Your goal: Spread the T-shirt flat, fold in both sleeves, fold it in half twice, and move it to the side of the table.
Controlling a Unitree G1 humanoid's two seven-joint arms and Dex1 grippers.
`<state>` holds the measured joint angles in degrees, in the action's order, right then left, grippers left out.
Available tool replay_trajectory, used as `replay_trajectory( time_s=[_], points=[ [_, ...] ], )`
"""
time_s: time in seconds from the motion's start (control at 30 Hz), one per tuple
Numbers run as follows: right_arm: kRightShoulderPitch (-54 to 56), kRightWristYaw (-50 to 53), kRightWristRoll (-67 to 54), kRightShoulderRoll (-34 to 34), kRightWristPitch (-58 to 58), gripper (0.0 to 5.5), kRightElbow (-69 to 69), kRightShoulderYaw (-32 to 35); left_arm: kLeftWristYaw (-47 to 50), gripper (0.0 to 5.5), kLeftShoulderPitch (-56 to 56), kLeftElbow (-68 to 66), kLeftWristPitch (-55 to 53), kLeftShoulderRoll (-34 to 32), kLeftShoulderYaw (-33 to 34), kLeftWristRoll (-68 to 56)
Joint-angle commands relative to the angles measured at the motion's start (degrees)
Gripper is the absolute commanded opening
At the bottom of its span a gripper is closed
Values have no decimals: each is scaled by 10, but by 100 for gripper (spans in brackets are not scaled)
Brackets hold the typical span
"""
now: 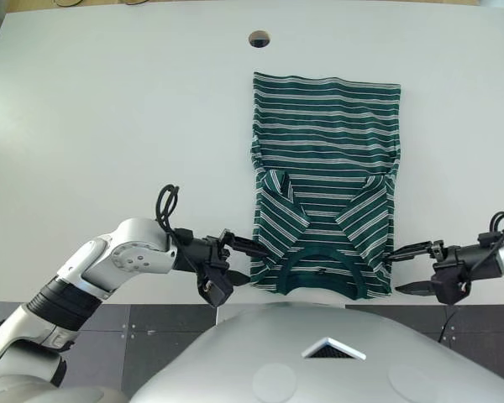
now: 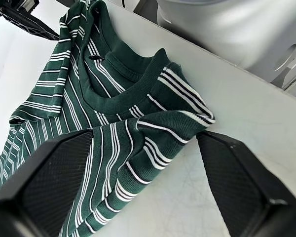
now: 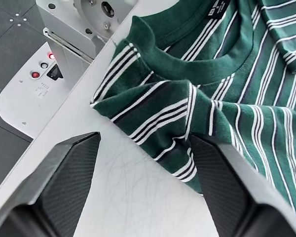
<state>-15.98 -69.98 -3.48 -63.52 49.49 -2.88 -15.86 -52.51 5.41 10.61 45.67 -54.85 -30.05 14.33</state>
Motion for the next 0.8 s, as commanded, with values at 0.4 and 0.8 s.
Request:
replay_trajectory(
  time_s=[0.4,0.8],
  points=[
    [-1,23,70,20,-38,130,-14,-78,56,189,23,-100,12,15,-16,113],
    [2,20,48,7,-57,10,0,-86,68,11,15,-128,33,24,-34,107]
  ],
)
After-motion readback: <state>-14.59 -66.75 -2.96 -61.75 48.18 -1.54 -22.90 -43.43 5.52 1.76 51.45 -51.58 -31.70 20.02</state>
